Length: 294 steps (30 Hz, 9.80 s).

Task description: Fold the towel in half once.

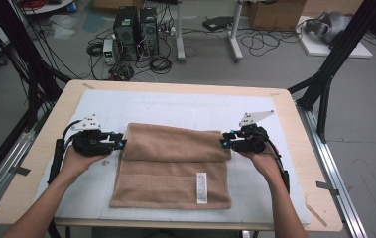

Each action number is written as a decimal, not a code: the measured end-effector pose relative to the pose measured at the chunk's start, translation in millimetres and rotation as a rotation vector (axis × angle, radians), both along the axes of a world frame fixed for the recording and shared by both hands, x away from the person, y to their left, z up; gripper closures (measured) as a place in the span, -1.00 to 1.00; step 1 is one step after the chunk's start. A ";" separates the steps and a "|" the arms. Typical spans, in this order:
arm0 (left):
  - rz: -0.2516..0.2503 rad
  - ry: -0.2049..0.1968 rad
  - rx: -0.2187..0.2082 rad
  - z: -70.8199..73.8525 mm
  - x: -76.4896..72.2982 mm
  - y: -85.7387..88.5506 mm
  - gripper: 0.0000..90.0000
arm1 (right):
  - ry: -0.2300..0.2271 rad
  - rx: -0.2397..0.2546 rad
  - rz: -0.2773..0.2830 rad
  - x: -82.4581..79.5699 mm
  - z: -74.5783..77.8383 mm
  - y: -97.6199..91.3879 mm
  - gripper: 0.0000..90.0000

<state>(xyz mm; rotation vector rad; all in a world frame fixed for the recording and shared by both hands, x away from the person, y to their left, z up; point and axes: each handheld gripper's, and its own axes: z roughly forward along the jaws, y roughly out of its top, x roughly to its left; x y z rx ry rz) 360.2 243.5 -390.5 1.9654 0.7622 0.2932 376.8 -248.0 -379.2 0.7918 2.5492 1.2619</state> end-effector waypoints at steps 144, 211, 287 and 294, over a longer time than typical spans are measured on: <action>0.095 0.004 0.168 -46.3 9.2 -27.2 0.40 | -0.001 -0.059 -0.188 52.1 -16.2 11.1 0.24; 0.141 0.020 0.190 -55.0 7.7 -20.4 0.20 | -0.112 -0.226 -0.299 104.2 -9.9 59.4 0.77; 0.119 0.000 0.194 -54.0 -23.6 -5.4 1.00 | 0.095 -0.127 -0.023 -52.2 -54.5 55.1 0.26; 0.114 0.011 0.144 -50.4 -24.8 -4.4 0.68 | 0.087 -0.069 -0.021 -54.8 -55.4 48.1 0.08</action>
